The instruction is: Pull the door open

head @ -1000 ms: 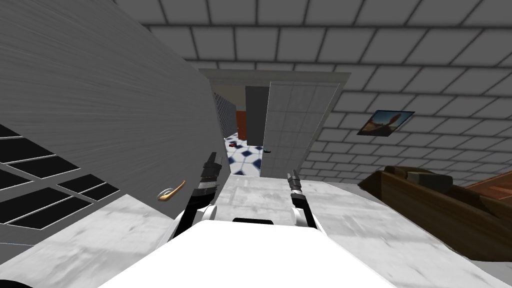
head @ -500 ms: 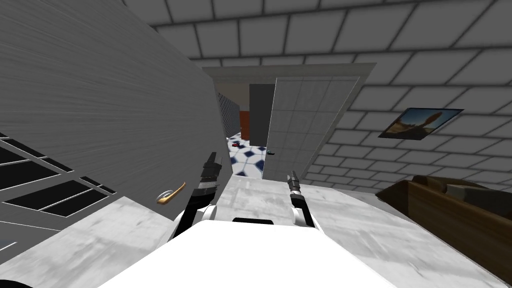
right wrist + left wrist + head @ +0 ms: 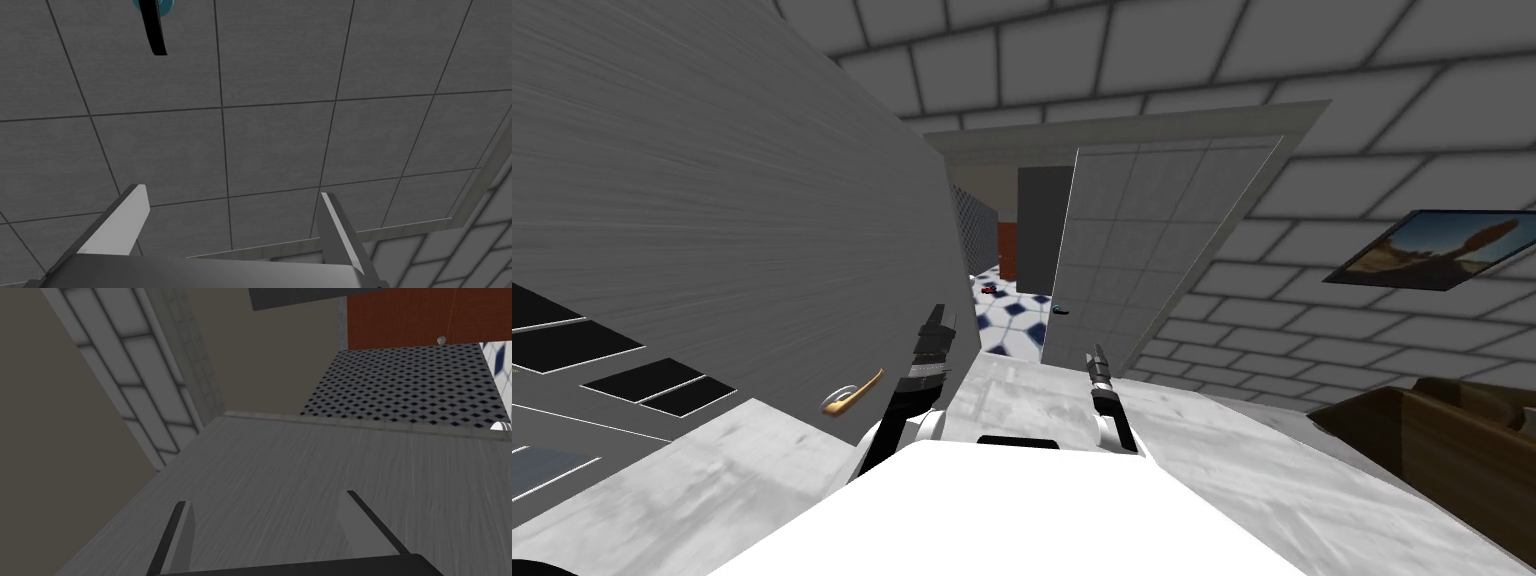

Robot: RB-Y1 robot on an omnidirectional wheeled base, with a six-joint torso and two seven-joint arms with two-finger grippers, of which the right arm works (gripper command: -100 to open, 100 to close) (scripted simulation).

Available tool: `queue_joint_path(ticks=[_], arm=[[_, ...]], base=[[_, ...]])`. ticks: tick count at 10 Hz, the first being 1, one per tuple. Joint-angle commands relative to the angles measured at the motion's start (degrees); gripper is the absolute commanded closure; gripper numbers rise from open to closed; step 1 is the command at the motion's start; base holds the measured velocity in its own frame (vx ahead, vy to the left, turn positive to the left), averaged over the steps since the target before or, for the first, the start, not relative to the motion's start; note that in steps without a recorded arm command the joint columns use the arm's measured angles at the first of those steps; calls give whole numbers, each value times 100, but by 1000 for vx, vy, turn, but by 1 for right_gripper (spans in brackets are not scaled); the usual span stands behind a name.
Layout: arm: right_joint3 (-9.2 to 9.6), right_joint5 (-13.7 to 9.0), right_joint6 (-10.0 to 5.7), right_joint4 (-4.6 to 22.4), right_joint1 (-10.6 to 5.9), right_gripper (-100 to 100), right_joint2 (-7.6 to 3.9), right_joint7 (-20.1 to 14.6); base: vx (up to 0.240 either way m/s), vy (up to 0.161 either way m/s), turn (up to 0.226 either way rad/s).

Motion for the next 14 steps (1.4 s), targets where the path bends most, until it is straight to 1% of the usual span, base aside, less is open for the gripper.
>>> queue_joint_path(ticks=[1,7,11,14], arm=[[-1,-70,-51,215,-78,-100,-17,43],[-16,-317,-294,1154,-460,-100,-102,159],[-25,-466,-442,1721,-691,-100,-150,229],[-31,-563,-538,2092,-842,-100,-180,275]], base=[[107,-11,121],[99,-13,100],[97,-10,91],[94,-14,75]])
